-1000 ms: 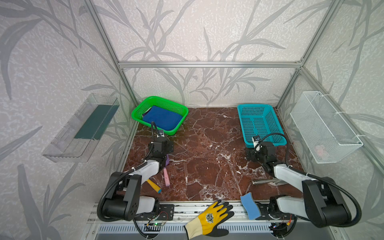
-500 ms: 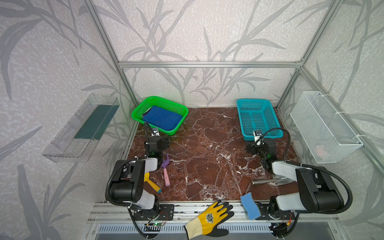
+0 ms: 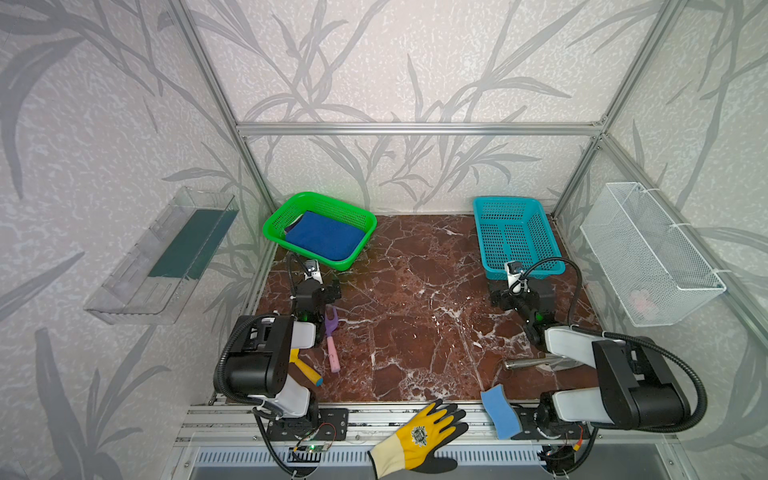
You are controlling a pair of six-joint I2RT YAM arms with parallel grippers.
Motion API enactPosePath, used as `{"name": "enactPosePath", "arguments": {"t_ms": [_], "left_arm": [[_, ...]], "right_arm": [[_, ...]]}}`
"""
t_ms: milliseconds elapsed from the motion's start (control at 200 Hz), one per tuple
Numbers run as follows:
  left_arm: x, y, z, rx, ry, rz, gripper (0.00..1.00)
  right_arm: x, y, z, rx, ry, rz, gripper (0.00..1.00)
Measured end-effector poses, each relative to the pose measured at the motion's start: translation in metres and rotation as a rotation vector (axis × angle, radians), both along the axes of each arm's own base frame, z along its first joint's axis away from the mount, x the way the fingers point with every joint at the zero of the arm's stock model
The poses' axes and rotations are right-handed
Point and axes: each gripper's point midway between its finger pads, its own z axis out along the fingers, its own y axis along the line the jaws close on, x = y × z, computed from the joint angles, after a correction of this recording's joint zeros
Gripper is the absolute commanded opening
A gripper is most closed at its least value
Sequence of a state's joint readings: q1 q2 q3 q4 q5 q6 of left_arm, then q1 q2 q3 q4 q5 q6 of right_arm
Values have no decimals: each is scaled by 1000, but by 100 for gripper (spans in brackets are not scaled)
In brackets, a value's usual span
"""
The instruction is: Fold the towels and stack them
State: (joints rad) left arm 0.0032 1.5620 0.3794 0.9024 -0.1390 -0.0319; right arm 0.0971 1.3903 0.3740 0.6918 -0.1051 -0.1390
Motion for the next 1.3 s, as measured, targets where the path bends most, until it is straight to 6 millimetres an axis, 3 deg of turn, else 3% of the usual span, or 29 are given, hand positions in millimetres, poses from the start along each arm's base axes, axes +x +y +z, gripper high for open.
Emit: {"name": "enactPosePath", "arguments": {"t_ms": [165,240,300,345,430,590,810,1305], "left_arm": [[1,0,3,1,-11,-5,99],[1,0,2,0,-11,-6,99],[1,0,2,0,-11,-6,99],[1,0,3,0,-11,-6,99],[1,0,2,0,-11,-6,99],[1,0,3,1,-11,-4,99],[1,0,3,1,-11,-3,99],[1,0,3,1,-11,-3,99]], "right_arm": [[1,12,3,21,-62,69,99],[3,11,-15,26,-71,57,99],[-8,8,-37,21,-11,45,99],[-13,8,-42,20,6,47,99],[-4,7,-32,24,-24,39,99],[21,-15,-9,26,-83,-111,99],[21,-26,-11,21,-78,-183,99],[19,-6,-10,24,-78,-65,99]]}}
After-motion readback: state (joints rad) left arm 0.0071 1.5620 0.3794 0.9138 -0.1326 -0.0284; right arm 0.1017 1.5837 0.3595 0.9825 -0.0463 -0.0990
